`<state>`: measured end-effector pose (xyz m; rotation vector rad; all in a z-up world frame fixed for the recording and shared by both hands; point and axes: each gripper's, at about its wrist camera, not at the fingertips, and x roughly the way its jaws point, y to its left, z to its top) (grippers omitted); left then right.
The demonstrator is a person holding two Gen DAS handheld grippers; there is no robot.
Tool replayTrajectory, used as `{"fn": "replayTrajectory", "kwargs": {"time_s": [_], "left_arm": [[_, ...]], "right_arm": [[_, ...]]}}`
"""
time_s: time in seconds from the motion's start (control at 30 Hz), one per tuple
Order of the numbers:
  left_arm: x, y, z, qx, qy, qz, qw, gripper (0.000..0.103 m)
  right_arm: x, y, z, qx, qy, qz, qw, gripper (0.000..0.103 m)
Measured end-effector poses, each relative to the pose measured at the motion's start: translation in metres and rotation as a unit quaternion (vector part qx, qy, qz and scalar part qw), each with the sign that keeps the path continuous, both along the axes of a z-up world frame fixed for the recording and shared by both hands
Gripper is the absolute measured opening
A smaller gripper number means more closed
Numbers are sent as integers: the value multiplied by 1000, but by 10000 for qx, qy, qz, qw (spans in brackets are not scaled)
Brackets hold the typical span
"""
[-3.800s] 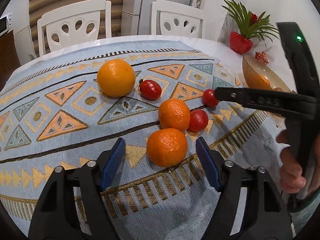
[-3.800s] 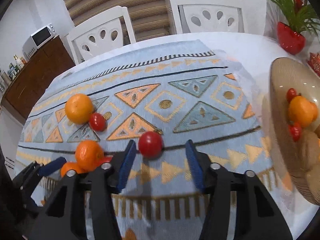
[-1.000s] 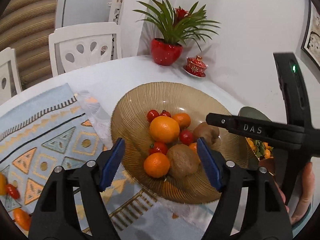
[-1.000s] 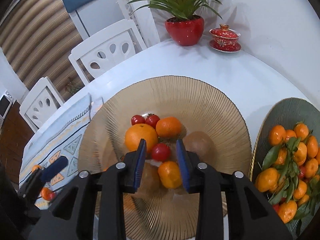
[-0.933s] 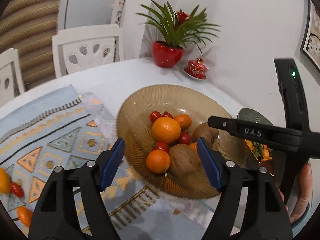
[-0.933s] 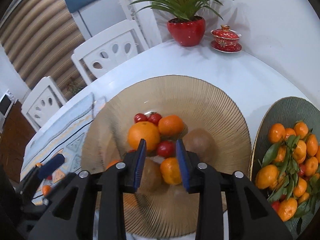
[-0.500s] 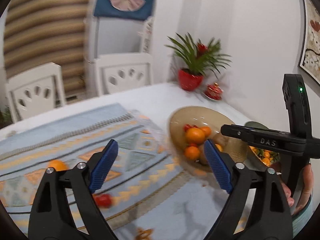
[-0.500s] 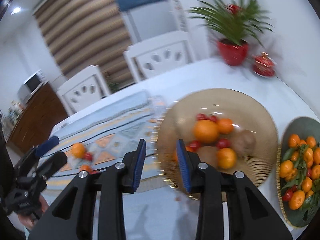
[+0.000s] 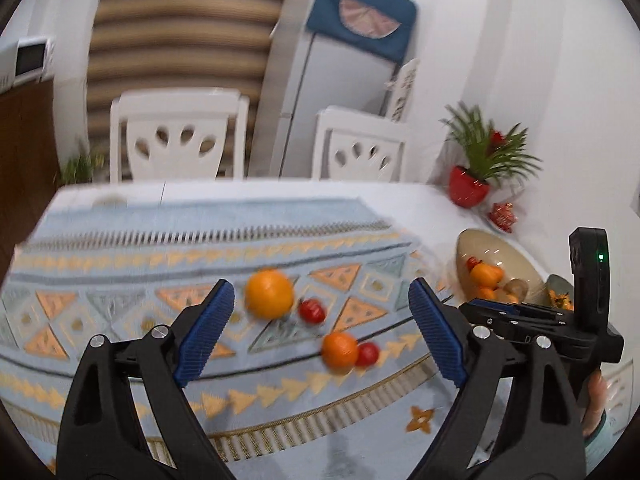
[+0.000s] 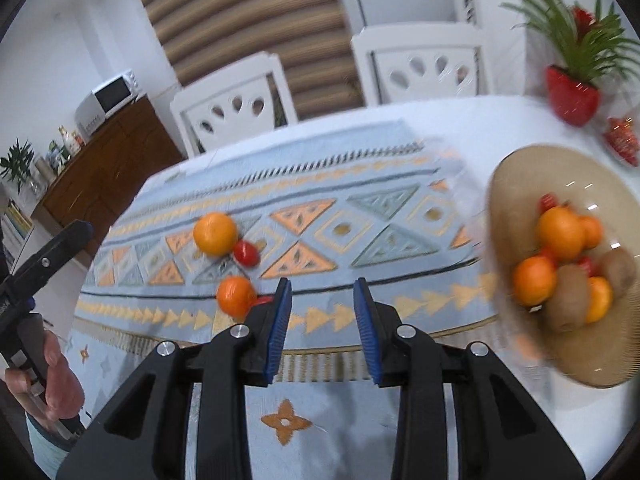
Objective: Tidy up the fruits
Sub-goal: 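Move both open tools back over the remaining fruit, then grasp a tangerine with the left tool while the right tool grasps a red tomato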
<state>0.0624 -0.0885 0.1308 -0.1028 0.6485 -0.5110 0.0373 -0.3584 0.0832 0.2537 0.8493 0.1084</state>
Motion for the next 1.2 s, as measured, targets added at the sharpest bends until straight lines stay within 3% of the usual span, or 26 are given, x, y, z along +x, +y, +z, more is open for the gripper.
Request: {"fn": "replayTrajectory", "kwargs": {"time_s": [0.17,0.4,0.53,0.7,1.03,1.2], "left_arm": [[16,4,-51,75,412,117,9991,87],[23,-3,-95,264,720,66,9970,85],[22,-9,-98,464,721,47,9963,83],[21,-19,-103,833,707,75,9940,83],[17,-21,-102,892,605,-8,9942,83],[14,-21,-99,713,638,-268,9951,66]], "right_arm": [[13,15,-34,-202,150,107,9996,32],[20,24,-65,-275,283,277,9988,32],[23,26,-76,-343,353,314,9983,33],[22,32,-77,-499,290,423,9974,42],[20,37,-76,-539,222,540,9968,45],[14,44,-72,-574,77,762,9954,44]]}}
